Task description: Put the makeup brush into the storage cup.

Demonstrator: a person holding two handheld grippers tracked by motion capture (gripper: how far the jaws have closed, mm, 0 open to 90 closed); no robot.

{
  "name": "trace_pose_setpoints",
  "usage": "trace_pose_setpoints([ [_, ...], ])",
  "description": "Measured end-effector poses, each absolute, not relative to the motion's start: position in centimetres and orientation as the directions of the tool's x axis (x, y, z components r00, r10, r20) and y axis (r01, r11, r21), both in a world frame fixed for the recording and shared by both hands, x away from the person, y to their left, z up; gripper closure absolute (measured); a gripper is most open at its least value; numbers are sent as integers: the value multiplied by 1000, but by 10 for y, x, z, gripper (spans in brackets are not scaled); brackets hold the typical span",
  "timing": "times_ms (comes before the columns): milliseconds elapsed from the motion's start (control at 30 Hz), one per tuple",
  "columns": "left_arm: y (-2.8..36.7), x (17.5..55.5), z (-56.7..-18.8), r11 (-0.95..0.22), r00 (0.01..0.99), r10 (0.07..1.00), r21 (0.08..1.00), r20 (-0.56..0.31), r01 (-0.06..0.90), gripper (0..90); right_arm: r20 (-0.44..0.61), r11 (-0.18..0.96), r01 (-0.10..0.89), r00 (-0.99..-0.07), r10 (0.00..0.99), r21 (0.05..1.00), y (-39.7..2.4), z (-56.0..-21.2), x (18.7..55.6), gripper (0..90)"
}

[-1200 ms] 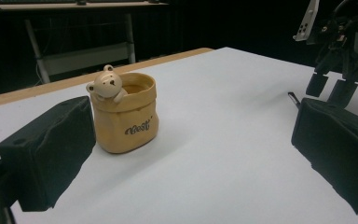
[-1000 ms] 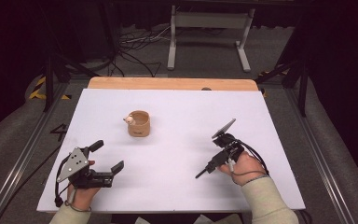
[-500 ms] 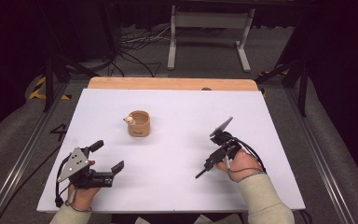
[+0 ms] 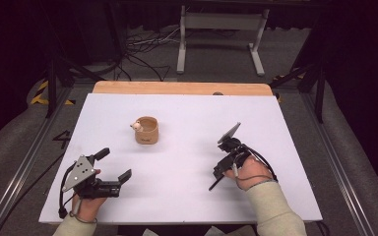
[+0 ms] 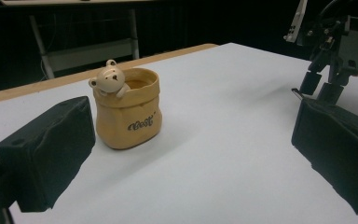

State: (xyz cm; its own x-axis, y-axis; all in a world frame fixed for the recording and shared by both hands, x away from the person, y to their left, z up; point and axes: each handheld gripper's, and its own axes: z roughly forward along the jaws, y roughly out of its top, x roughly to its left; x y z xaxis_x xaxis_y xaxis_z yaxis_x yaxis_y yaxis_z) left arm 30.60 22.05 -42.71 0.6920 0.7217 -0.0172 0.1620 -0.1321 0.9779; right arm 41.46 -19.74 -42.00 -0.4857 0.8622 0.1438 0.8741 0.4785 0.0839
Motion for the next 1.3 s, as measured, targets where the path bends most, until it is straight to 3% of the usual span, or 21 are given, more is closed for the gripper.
trace_pose_setpoints([
  [333, 221, 306, -427, -133, 692, 722, 978, -17, 163, 0, 46, 490, 870, -493, 869, 63, -191, -423, 412, 85],
  [400, 221, 306, -427, -133, 692, 722, 978, -17, 162, 0, 28, 486, 873, -487, 873, 48, -191, -424, 412, 152],
  [600, 220, 306, -427, -134, 694, 720, 977, -17, 163, 0, 16, 494, 868, -495, 869, 37, -188, -426, 411, 192],
  [733, 220, 307, -427, -136, 692, 722, 977, -16, 164, 0, -26, 498, 866, -497, 867, 45, -188, -425, 409, 299],
  [867, 219, 307, -428, -137, 688, 725, 976, -19, 172, 2, -35, 516, 855, -515, 856, 48, -181, -422, 405, 480],
  [1100, 220, 307, -428, -132, 686, 727, 976, -23, 173, 2, -29, 532, 846, -531, 847, 43, -178, -420, 403, 576],
  [1133, 220, 307, -428, -137, 688, 726, 974, -24, 178, 5, -27, 542, 840, -541, 841, 39, -178, -420, 403, 638],
  [1233, 220, 307, -428, -142, 691, 723, 973, -24, 183, 6, -26, 546, 837, -545, 838, 36, -179, -419, 404, 700],
  [1267, 220, 307, -428, -141, 692, 722, 973, -26, 184, 6, -22, 551, 834, -550, 835, 38, -181, -419, 404, 792],
  [1300, 220, 307, -428, -140, 691, 722, 973, -26, 184, 6, -22, 551, 834, -550, 835, 38, -181, -419, 404, 792],
])
